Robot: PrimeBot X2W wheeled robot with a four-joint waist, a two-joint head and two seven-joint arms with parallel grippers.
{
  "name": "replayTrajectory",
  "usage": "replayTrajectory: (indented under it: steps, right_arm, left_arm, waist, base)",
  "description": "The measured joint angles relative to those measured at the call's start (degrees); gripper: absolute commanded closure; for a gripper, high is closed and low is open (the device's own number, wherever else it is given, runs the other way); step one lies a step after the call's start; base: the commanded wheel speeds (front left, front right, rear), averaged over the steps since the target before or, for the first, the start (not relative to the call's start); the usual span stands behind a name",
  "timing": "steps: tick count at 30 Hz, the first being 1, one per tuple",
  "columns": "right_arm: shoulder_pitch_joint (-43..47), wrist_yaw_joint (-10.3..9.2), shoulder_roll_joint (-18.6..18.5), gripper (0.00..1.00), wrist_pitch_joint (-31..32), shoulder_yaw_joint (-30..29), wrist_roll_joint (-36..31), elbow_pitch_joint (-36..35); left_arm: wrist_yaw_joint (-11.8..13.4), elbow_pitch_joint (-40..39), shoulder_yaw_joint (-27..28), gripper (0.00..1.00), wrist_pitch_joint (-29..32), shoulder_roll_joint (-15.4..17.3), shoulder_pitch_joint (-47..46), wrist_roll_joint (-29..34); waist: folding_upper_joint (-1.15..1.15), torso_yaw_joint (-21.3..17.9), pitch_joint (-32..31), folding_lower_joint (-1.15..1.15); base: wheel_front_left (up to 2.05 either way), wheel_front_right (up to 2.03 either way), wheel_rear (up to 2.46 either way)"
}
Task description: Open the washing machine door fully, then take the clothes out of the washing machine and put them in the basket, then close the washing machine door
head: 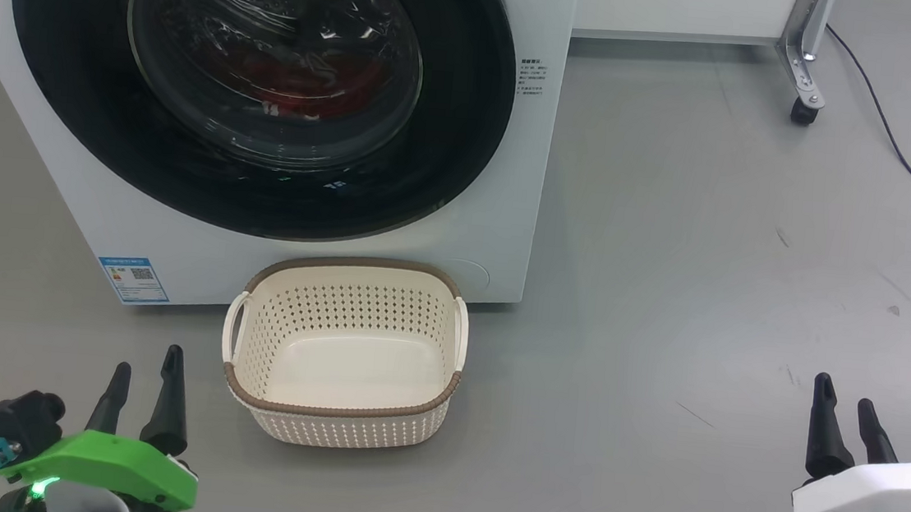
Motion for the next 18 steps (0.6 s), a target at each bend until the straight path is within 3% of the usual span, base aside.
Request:
replayTrajectory:
  steps: [18]
  right_arm:
    - [0.1,-1.47,-0.63,0.0,-3.61,5.33,-12.88,-0.12]
  left_arm:
    - [2.37,0.19,-2.9,0.0,-3.52,0.09,-0.21,13.22]
  waist:
    - [0.0,0.53,-0.27,0.0]
  base:
    - [0.0,0.0,0.0]
